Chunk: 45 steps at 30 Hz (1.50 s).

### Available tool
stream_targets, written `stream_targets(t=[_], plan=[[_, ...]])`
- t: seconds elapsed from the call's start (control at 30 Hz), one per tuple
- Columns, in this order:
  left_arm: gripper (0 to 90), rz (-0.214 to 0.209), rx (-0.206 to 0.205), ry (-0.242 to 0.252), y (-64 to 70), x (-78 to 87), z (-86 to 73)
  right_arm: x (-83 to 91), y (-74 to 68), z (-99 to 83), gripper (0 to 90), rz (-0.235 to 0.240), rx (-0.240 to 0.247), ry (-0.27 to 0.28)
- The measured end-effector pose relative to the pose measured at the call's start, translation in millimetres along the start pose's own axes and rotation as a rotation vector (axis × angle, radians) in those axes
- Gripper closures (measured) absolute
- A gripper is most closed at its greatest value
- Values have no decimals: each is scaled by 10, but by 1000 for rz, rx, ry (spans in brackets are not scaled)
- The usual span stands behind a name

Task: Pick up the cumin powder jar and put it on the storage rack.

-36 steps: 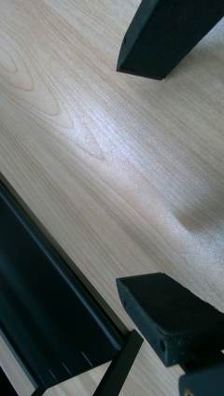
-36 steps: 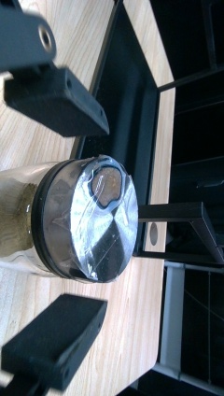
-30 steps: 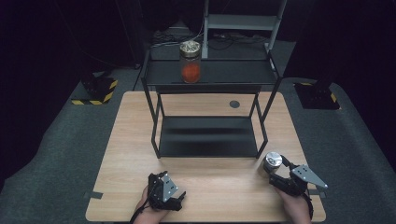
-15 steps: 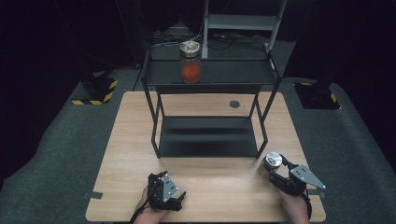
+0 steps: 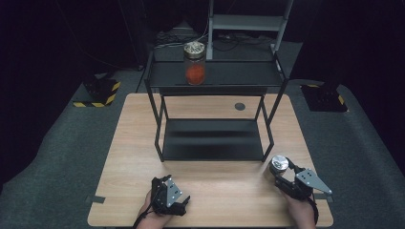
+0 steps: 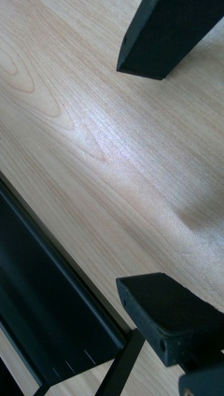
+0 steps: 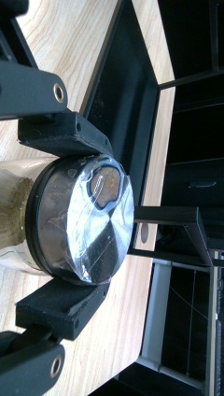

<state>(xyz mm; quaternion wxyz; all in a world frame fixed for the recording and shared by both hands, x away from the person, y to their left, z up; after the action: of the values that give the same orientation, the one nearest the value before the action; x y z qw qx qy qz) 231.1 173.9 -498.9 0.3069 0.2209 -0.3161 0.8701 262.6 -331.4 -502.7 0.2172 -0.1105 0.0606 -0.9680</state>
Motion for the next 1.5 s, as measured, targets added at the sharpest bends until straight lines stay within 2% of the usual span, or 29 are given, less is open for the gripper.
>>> stream_targets(t=[0.07,0.23,0.43,0.53,0.83,1.5], plan=[[10,0,1,1,-1,0,-1,2,-12,5,346,-4,13,2],[10,-1,1,1,-4,0,-2,31,-30,31,346,-2,4,17],[10,-4,-5,5,5,1,-3,73,-124,123,346,35,22,31],[10,-7,-8,10,5,3,-8,81,-179,181,346,78,5,37],[10,-10,-20,18,7,14,-17,76,-435,323,346,144,56,38],[10,-24,-20,27,-13,22,-29,-33,-714,741,346,206,69,54]])
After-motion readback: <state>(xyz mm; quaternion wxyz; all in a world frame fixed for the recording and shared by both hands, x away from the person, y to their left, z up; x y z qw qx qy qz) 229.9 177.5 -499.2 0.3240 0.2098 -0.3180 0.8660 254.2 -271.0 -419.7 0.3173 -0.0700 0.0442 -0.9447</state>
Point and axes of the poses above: each handheld gripper's, and its own axes: x roughly backward along the jaws, z roughly out of its top, y roughly to its right, the point moved 6 cm from there along -x, roughly forward along the jaws, and after that the axes turned 11 degrees about -x, right-handed, at the moved point
